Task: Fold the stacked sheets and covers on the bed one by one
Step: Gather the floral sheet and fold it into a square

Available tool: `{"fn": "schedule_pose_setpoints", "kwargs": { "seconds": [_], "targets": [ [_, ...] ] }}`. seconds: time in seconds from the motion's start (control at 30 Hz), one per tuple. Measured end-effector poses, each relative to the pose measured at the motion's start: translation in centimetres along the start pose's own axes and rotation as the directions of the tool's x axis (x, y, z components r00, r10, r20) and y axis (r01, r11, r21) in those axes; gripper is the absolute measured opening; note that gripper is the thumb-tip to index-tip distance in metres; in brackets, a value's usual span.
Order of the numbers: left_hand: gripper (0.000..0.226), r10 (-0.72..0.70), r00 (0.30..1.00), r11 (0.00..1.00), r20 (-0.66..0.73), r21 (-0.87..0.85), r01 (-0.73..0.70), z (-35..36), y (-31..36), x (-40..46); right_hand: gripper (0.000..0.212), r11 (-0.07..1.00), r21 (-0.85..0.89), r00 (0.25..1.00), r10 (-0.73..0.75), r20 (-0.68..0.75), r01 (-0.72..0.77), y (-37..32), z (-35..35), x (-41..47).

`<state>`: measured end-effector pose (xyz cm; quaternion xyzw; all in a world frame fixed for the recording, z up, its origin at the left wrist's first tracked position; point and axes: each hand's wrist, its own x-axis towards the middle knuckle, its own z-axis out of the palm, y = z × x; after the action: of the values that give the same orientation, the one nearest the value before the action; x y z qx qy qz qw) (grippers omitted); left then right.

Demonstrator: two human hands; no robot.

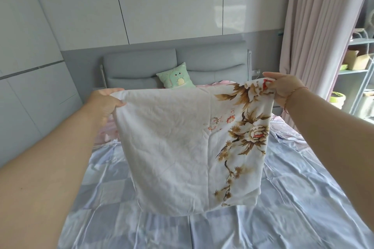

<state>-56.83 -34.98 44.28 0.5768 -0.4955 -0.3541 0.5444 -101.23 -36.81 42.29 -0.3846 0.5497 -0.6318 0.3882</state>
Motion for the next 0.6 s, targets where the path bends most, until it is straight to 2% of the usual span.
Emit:
{"fn": "schedule_pose_setpoints", "kwargs": {
  "seconds": [0.13, 0.2, 0.27, 0.33, 0.4, 0.5, 0.6],
  "targets": [
    [0.021, 0.118, 0.993, 0.982, 0.015, 0.149, -0.119, -0.2, 0.0, 0.4, 0.037, 0.995, 0.016, 0.994, -0.098, -0.056, 0.099, -0.6, -0.1, -0.4],
    [0.022, 0.132, 0.991, 0.968, 0.024, 0.210, -0.135, -0.5, -0.1, 0.6, 0.032, 0.992, 0.039, 0.991, -0.115, -0.067, 0.117, -0.5, -0.4, -0.4],
    [0.025, 0.145, 0.989, 0.946, 0.030, 0.290, -0.148, -0.5, -0.2, 0.6, 0.032, 0.990, -0.032, 0.986, -0.141, -0.083, 0.139, -0.2, -0.8, -0.2],
    [0.023, 0.192, 0.981, 0.891, -0.001, 0.420, -0.174, -0.5, -0.1, 0.7, 0.035, 0.962, -0.194, 0.971, -0.215, -0.108, 0.192, 0.1, -1.0, -0.5],
    [0.022, 0.255, 0.966, 0.802, -0.035, 0.566, -0.192, -0.5, 0.1, 0.6, 0.035, 0.877, -0.415, 0.945, -0.310, -0.104, 0.242, 0.0, -1.1, -1.1],
    [0.027, 0.329, 0.944, 0.636, 0.000, 0.740, -0.221, -0.4, 0.2, 0.8, 0.029, 0.661, -0.697, 0.906, -0.421, -0.039, 0.277, -0.3, -1.1, -1.3],
    [0.029, 0.339, 0.940, 0.521, 0.040, 0.824, -0.222, 0.1, -0.5, 1.4, 0.024, 0.493, -0.830, 0.889, -0.457, 0.009, 0.261, 0.0, -0.8, -0.7]
  ]
}}
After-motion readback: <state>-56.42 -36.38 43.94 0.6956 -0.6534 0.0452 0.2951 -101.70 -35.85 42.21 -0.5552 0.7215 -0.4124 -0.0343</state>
